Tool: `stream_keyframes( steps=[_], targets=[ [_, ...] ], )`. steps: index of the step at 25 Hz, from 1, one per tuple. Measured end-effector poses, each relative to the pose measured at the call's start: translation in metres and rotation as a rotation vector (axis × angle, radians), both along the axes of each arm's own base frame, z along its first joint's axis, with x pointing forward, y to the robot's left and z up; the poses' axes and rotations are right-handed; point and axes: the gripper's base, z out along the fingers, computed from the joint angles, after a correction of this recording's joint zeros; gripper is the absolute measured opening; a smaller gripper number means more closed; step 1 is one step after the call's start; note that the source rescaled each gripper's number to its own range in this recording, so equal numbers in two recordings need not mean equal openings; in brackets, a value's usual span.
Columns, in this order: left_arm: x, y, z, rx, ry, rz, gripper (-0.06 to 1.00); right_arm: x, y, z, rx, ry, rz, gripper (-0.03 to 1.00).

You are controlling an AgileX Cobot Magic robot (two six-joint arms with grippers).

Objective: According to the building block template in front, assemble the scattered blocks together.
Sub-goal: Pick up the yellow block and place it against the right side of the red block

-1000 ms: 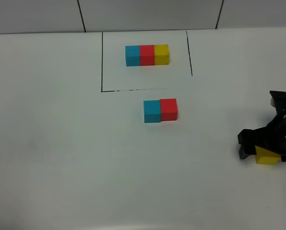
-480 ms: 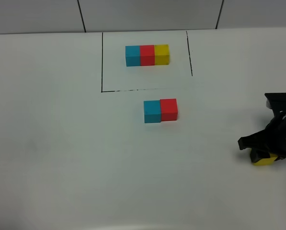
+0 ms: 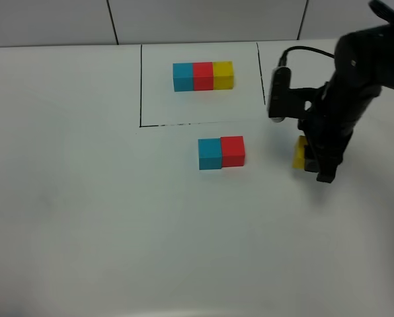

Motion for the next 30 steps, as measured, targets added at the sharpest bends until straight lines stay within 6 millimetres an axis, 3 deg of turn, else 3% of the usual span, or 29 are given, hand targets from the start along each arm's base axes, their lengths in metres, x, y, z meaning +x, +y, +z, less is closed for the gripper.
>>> stream_keyframes(
  steps=[4, 11, 24, 30],
  targets=[
    [0.000, 0.000, 0.000, 0.000, 0.000, 0.000, 0.26, 0.023, 0.027, -0.012, -0.069, 0.029, 0.123, 0.02],
    [0.000, 0.000, 0.000, 0.000, 0.000, 0.000, 0.26, 0.045, 0.052, -0.031, -0.096, 0.043, 0.186, 0.02],
    [0.000, 0.000, 0.000, 0.000, 0.000, 0.000, 0.26, 0.052, 0.060, -0.058, -0.073, 0.042, 0.224, 0.01],
    [0.000, 0.000, 0.000, 0.000, 0.000, 0.000, 0.26, 0.053, 0.061, -0.059, -0.070, 0.047, 0.222, 0.01]
  ],
)
